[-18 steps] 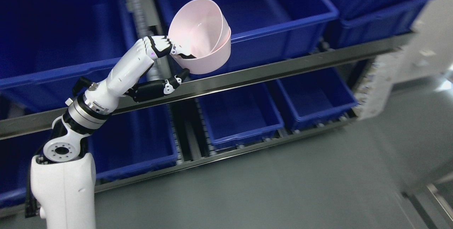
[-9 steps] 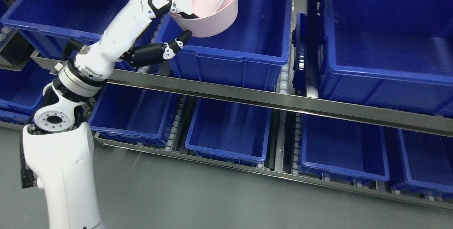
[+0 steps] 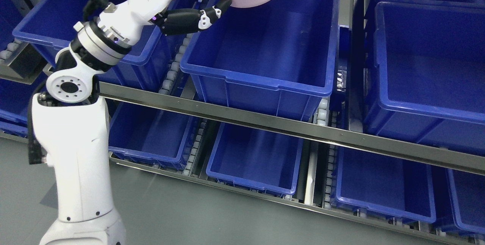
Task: Stack pink IKEA bowls on left shelf middle
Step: 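Lower the stacked bowls into the middle blue bin and release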
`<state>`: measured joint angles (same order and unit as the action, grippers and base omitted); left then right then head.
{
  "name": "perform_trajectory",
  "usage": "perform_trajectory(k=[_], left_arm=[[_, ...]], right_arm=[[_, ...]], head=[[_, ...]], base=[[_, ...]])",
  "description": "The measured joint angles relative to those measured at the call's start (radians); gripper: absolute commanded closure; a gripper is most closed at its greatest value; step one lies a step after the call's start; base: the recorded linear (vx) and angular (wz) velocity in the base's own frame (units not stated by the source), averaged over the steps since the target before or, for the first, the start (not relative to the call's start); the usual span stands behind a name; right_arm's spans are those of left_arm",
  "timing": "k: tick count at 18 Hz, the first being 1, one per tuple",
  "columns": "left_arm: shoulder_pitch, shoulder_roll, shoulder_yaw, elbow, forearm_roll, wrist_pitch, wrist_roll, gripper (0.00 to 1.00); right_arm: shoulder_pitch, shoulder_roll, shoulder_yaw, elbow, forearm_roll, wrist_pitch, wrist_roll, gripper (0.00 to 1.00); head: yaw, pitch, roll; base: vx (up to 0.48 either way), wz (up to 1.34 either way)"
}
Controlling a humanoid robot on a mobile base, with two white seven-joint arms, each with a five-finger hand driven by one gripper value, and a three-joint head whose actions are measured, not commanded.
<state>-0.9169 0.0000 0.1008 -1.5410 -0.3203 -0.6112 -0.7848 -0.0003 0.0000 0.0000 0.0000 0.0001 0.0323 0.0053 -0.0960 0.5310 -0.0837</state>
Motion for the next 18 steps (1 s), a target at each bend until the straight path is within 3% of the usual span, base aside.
perform_trajectory(k=[7,13,18], left_arm=[[0.026,0.000,-0.128,0.046,-0.080,0.079,0.008,0.95],[0.088,0.000,-0.140,0.083,-0.175,0.142,0.005,0.95],[0.041,0.000,-0.135,0.148,-0.207,0.160,0.011,0.95]], right_arm=[[0.000,0.000,0.000,0.000,0.000,0.002,0.000,0.00],[0.000,0.000,0.000,0.000,0.000,0.002,0.000,0.00],[0.000,0.000,0.000,0.000,0.000,0.002,0.000,0.00]], head=[[0.0000,0.000,0.000],[0.0000,0.000,0.000],[0.0000,0.000,0.000]], base=[[0.071,-0.07],[0.046,-0.06],[0.087,-0.13]])
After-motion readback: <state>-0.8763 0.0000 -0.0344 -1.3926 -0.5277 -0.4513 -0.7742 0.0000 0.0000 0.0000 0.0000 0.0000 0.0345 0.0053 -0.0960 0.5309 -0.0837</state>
